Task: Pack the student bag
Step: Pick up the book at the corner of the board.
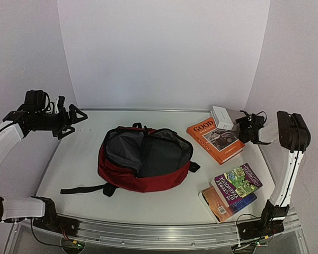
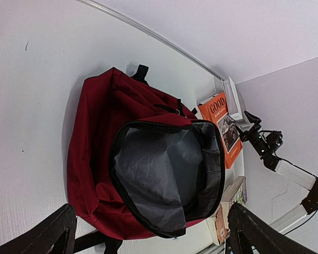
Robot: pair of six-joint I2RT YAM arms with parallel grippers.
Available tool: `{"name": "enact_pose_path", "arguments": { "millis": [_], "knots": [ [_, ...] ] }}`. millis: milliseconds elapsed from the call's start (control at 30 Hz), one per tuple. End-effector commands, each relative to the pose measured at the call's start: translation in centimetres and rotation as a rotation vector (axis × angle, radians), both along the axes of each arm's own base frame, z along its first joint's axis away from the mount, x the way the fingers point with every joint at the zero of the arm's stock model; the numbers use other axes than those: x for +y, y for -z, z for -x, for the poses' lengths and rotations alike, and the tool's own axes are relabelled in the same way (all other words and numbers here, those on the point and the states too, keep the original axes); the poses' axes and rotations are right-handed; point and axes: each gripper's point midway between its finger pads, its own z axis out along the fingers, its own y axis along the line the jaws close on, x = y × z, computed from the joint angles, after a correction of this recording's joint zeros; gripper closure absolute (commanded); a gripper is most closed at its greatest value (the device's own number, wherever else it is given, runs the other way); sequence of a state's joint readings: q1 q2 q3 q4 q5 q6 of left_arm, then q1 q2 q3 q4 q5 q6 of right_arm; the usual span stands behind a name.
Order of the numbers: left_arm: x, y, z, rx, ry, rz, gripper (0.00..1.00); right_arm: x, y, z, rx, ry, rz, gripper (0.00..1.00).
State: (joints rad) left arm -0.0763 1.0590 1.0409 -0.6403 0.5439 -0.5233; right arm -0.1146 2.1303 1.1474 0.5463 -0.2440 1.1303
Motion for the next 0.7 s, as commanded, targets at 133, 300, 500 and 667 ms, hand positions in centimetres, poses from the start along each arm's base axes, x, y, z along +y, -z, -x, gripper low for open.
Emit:
{"name": "enact_pose_path", "arguments": {
  "millis": [133,300,500,667],
  "knots": [
    [0.9,-1.7,0.8,-0.043,-0.044,-0.021,0.00,-0.5,-0.8,-2.6,-0.138,0.005,-0.106,0.10],
    [1.4,-2.1,1.3,-0.047,-0.066,-0.033,0.00,-0.3,-1.0,-3.8,-0.194,-0.013,-0.139,0.19],
    [1.7,-2.5,2.0,-0.046,-0.085,-0.043,0.00,0.4,-3.9,-4.6,-0.331,-0.056,-0.167,0.37],
    [1.9,-2.7,2.4,-0.049,-0.093,-0.048,0.00,0.6,-7.6,-4.2,-0.453,-0.076,-0.159,0.49]
  ]
}}
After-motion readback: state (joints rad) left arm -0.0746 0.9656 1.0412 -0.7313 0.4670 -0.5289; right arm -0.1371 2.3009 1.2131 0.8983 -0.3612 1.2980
